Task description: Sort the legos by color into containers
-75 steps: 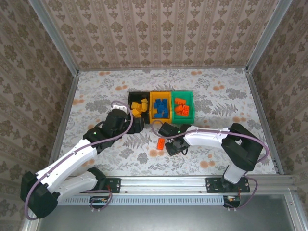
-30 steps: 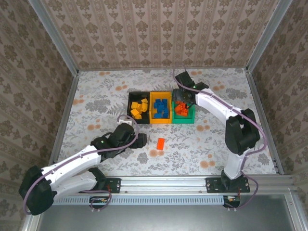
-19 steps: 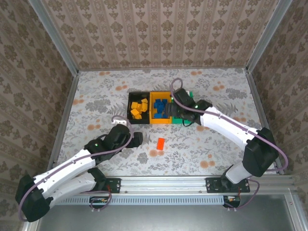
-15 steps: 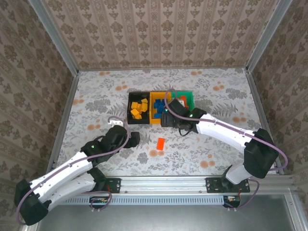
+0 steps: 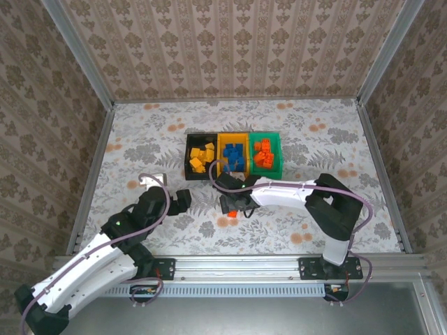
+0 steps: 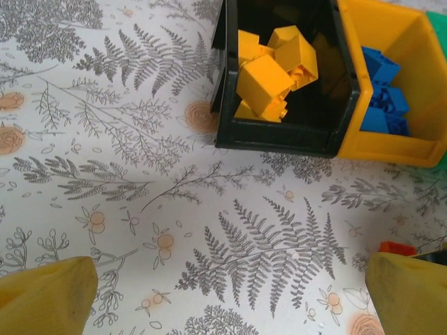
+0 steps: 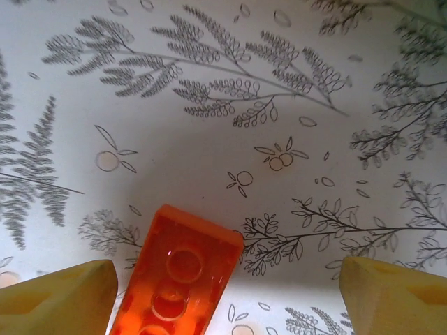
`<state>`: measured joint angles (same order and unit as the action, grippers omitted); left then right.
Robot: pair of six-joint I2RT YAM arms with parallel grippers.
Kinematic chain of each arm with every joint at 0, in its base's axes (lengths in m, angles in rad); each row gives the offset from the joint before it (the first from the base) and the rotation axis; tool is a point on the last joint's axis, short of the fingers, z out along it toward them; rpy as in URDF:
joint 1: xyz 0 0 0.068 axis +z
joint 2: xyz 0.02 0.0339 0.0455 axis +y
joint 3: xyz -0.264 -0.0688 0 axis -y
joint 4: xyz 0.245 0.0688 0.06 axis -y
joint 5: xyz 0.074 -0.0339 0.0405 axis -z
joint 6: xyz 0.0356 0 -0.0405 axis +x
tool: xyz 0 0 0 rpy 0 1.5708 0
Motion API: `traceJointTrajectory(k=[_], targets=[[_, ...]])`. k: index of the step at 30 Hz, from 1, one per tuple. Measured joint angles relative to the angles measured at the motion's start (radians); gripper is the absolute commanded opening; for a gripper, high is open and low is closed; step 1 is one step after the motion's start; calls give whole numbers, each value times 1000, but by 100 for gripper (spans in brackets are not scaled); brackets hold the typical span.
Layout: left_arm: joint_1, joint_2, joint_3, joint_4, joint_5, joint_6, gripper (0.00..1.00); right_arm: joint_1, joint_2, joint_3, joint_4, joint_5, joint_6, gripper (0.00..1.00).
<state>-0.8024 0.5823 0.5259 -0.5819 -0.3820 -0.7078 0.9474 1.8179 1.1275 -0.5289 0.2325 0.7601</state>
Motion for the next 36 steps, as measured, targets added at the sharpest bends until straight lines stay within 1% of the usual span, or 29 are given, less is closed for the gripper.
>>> traceJointTrajectory(k=[3, 6, 12, 18, 21, 25, 30, 33, 36], targets=[[0, 0, -5, -6, 1, -3, 100, 3, 15, 1, 12, 0, 3, 84], [6, 0, -11, -6, 3, -5, 100, 3, 24, 7, 19, 0, 3, 80], [6, 0, -23, -6, 8, -8, 100, 4, 44, 15, 18, 17, 2, 63], [13, 0, -23, -5, 12, -8, 100, 5, 33, -6, 32, 27, 4, 43], [13, 1, -23, -4, 15, -8, 100, 4, 16, -28, 44, 29, 3, 38], [13, 6, -23, -1, 19, -8, 100, 2, -17, -66, 58, 29, 2, 34], [13, 24, -23, 6, 21, -8, 100, -18, -105, -117, 44, 31, -6, 33], [15, 35, -23, 9, 27, -8, 100, -55, -204, -121, 22, 40, -31, 33], [19, 48, -23, 16, 34, -8, 100, -137, -320, -117, 9, 52, -71, 33]])
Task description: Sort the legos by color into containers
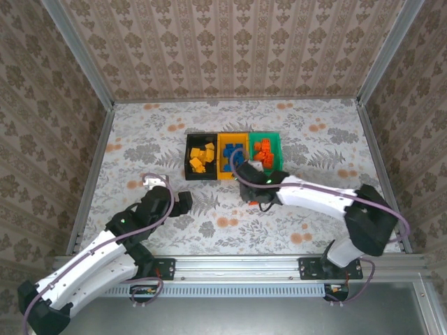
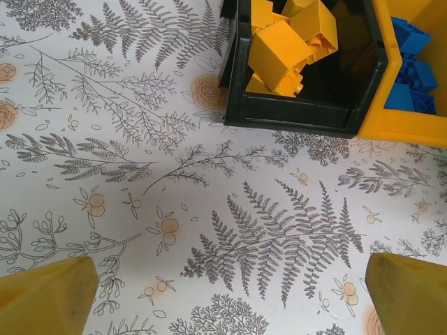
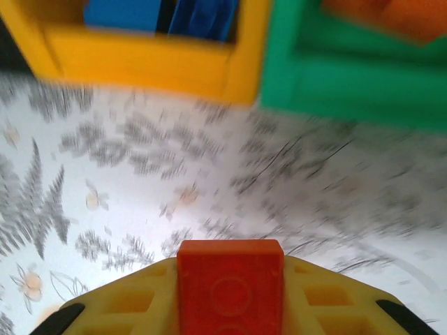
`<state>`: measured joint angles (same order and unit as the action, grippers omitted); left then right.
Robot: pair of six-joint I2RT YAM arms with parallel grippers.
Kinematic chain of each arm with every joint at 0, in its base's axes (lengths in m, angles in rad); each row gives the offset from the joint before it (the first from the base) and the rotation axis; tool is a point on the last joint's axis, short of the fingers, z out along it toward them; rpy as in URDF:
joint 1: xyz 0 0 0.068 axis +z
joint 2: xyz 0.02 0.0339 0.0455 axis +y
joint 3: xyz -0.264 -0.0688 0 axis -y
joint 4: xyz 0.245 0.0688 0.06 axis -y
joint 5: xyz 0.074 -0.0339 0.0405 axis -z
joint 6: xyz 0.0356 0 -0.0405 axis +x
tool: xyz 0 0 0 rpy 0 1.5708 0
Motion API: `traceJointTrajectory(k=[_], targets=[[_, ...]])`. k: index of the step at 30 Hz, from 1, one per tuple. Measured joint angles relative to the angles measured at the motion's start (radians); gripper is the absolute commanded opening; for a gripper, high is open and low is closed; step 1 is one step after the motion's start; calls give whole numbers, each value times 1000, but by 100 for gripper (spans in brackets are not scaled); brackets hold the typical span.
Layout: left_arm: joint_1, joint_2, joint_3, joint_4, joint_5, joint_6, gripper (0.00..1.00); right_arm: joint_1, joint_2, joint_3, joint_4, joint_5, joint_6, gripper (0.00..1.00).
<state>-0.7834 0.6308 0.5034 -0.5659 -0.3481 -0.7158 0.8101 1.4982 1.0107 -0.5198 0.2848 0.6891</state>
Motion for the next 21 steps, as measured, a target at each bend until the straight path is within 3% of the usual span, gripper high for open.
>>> traceJointTrajectory(k=[6, 14, 17, 21], targets=[[0, 29, 0, 23, 14, 0, 100, -212, -29, 114, -11, 17, -91, 35], [5, 38, 0, 35, 27, 0, 100, -337, 248, 345, -16, 60, -183, 40], [6, 42, 2, 35, 30, 1, 100, -347, 332, 405, -34, 90, -209, 48], [7, 45, 11, 32, 31, 1, 100, -348, 370, 459, -63, 125, -235, 72]])
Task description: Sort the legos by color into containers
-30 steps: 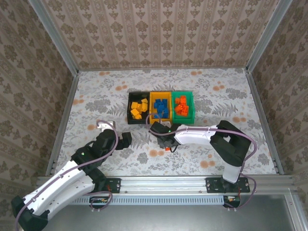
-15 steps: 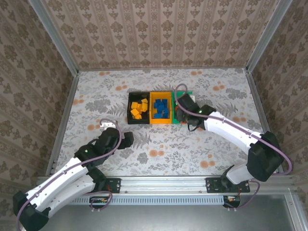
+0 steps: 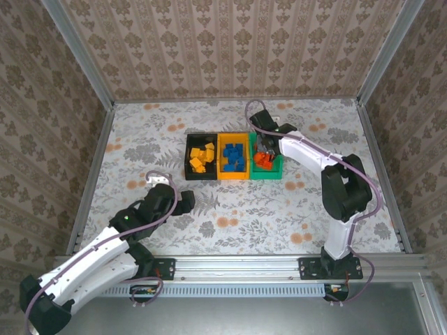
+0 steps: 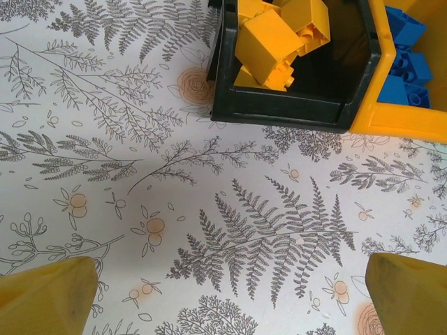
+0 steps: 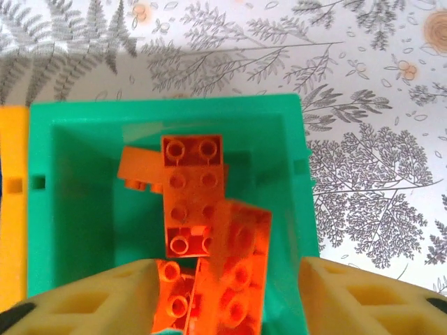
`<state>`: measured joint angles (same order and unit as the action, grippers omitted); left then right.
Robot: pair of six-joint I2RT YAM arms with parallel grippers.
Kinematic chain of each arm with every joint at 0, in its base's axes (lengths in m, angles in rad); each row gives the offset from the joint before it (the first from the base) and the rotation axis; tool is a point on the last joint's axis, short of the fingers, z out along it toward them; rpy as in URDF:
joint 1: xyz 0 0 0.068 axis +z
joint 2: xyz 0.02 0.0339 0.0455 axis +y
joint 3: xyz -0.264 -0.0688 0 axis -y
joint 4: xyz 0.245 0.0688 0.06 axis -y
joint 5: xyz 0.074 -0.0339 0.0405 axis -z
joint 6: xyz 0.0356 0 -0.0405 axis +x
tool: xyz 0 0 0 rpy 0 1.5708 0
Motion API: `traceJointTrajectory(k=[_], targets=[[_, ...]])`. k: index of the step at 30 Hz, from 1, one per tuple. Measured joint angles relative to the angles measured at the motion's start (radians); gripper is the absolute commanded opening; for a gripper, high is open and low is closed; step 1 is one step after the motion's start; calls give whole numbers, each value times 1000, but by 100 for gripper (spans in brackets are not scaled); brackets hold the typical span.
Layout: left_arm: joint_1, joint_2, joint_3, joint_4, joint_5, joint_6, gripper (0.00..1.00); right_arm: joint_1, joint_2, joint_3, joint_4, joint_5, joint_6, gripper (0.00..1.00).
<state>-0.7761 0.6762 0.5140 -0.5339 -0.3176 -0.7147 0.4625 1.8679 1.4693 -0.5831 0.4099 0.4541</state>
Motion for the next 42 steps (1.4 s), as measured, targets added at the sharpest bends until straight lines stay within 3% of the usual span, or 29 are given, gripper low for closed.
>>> traceJointTrajectory(k=[3, 7, 13, 17, 23, 28, 32, 38, 42], targets=[[6, 5, 16, -2, 0, 4, 100, 0, -6, 20, -1, 11, -10, 82], [10, 6, 46, -5, -6, 23, 100, 4, -81, -13, 21, 11, -8, 88], [13, 10, 65, 69, -63, 99, 100, 17, -393, -239, 158, -9, 12, 100], [40, 26, 65, 183, -129, 178, 100, 35, -586, -405, 258, -1, 24, 100], [255, 187, 73, 385, -181, 345, 100, 46, -704, -567, 319, 33, 47, 100], [480, 373, 127, 490, -177, 477, 100, 46, -728, -610, 327, 33, 45, 100], [603, 505, 145, 579, -165, 550, 100, 42, -748, -638, 356, 33, 36, 100], [675, 721, 121, 735, -124, 631, 100, 21, -785, -683, 400, 36, 0, 100], [686, 764, 18, 921, -88, 674, 100, -22, -822, -709, 421, 36, -39, 100]])
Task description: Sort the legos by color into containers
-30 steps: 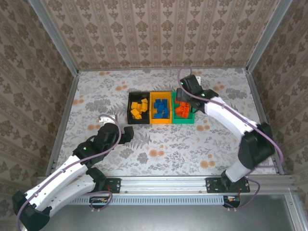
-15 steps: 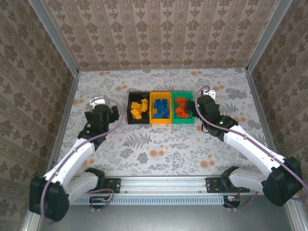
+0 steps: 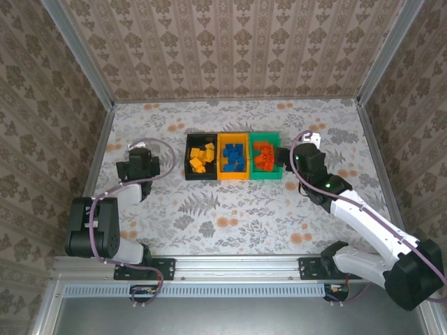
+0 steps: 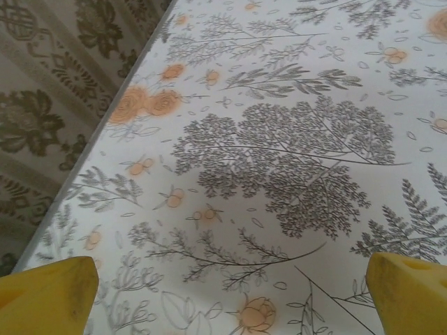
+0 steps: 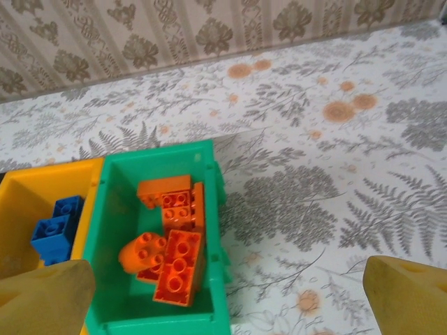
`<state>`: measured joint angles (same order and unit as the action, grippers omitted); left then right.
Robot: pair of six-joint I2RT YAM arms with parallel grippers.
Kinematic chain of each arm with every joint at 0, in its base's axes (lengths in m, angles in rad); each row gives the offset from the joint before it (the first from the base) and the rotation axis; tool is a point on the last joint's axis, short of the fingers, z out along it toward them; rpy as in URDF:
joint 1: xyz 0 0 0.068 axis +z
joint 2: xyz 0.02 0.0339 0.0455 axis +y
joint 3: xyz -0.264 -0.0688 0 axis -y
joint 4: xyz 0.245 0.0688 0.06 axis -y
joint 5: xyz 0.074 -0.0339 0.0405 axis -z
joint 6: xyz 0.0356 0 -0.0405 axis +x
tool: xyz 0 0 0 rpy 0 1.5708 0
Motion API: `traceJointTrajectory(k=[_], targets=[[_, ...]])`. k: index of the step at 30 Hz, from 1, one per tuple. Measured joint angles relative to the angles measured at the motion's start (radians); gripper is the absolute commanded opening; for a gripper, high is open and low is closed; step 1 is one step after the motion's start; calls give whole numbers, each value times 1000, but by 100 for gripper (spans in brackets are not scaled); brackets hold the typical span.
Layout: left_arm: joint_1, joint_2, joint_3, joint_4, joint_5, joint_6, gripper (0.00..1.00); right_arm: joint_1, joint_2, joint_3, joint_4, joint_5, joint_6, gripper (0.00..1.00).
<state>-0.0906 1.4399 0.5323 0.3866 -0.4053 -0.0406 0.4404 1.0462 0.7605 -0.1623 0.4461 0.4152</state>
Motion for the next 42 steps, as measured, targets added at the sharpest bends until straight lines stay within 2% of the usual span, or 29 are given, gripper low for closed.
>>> traceJointTrajectory(k=[5, 10, 16, 28, 42], targets=[[21, 60, -81, 223, 95, 35, 100, -122, -55, -54, 49, 15, -66, 100], [42, 88, -132, 389, 184, 46, 100, -261, -108, -263, 279, 16, -211, 100], [45, 99, -142, 460, 206, 50, 100, -409, 17, -362, 503, -92, -276, 100], [45, 98, -146, 499, 193, 54, 100, -431, 461, -396, 979, -265, -325, 100], [45, 98, -146, 501, 193, 57, 100, -430, 486, -388, 1021, -294, -338, 100]])
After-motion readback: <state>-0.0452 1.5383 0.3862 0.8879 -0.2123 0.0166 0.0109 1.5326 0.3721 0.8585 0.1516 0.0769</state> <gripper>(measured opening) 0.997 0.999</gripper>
